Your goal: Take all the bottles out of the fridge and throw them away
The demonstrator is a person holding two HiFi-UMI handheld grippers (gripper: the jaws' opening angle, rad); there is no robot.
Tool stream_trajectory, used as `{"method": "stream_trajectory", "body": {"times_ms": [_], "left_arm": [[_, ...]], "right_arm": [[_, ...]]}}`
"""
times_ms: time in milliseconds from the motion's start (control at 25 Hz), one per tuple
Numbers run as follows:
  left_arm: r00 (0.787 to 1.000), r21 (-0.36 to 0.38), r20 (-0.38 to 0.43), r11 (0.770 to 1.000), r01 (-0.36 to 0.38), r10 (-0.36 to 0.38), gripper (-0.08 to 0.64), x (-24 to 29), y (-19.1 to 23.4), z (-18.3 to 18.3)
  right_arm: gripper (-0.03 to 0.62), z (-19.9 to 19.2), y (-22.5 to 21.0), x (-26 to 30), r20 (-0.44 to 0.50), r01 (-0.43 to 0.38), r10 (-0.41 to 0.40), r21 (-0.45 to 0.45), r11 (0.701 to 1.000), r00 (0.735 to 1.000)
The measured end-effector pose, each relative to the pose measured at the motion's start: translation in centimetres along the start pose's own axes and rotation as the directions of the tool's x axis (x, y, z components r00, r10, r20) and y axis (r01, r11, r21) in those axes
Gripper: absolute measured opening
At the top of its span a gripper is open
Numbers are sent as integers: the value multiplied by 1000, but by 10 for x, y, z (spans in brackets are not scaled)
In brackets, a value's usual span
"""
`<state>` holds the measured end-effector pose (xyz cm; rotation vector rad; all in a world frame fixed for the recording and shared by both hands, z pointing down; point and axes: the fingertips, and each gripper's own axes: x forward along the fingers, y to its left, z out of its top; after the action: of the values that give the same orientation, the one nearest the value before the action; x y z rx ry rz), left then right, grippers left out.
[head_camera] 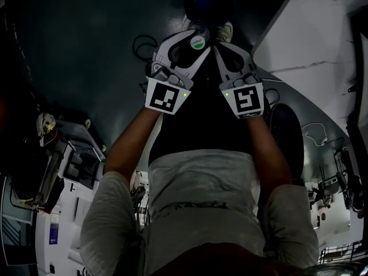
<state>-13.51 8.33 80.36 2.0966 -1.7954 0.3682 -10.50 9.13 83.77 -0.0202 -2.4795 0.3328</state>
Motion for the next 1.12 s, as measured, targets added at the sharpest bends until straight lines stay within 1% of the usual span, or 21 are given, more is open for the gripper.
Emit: {"method": "stream_trajectory", "body": {"times_ms": [160, 280, 520, 840, 1000, 1120], "left_arm": [[1000, 13, 10, 1000, 6, -6, 161, 11, 1, -15], [1000, 9, 14, 1000, 11, -11, 160, 20, 4, -25], [999, 20, 13, 999, 47, -47, 160, 41, 4, -46], [995, 45, 21, 994, 95, -96, 161, 74, 7, -74], [990, 49, -3, 989, 141, -141, 160, 92, 6, -98], [987, 69, 14, 985, 159, -160, 161, 101, 10, -106]], "right_arm": [[8, -14, -15, 8, -1, 12, -12, -10, 1000, 1000], [8, -22, -28, 14, 0, 17, -17, -19, 1000, 1000], [9, -38, -50, 24, -3, 20, -20, -24, 999, 1000], [9, -55, -73, 41, 5, -20, 20, -39, 999, 1000], [8, -64, -86, 52, 13, -33, 34, -32, 999, 999], [9, -69, -95, 61, 20, -43, 44, -27, 999, 999]]}}
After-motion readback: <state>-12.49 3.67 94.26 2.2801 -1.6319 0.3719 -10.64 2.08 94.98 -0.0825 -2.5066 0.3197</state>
